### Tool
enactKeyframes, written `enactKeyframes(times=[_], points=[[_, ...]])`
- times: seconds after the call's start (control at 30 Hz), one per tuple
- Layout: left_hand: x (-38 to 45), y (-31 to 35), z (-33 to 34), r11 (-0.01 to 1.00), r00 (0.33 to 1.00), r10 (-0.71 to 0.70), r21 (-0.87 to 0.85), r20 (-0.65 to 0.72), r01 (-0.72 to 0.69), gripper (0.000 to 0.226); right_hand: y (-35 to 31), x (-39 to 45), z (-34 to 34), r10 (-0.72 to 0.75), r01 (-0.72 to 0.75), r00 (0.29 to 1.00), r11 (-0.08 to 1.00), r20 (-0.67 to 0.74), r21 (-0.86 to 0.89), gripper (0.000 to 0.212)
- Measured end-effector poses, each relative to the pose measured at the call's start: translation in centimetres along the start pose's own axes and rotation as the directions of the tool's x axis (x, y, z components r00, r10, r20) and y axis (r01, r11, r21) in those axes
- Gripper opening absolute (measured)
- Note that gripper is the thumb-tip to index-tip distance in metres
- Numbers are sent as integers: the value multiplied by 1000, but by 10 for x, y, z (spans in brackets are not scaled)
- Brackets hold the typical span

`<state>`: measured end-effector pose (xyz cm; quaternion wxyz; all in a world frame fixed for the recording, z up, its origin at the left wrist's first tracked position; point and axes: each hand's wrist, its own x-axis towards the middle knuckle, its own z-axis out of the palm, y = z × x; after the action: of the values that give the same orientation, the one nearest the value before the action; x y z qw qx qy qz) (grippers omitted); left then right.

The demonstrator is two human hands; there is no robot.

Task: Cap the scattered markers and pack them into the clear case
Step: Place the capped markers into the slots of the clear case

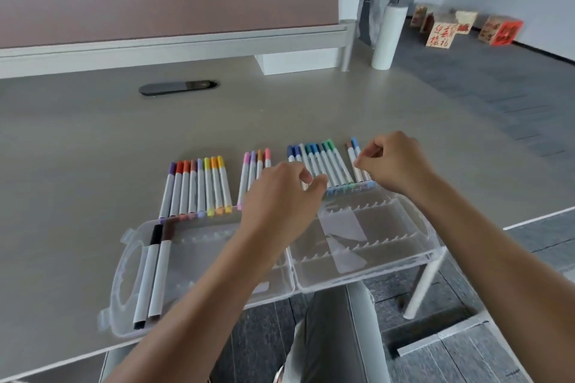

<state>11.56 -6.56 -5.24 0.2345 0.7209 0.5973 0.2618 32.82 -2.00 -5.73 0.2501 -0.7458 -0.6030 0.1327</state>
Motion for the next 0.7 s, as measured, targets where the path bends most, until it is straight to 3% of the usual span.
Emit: enactKeyframes(times=[0.37,0.7], points=[[33,-2,10,995,998,-56,82,-38,59,22,-6,47,10,33,-23,999,973,36,-228,28],[52,-12,20,984,997,-63,163,-55,71,15,-12,61,28,22,-9,997,986,74,-165,42]])
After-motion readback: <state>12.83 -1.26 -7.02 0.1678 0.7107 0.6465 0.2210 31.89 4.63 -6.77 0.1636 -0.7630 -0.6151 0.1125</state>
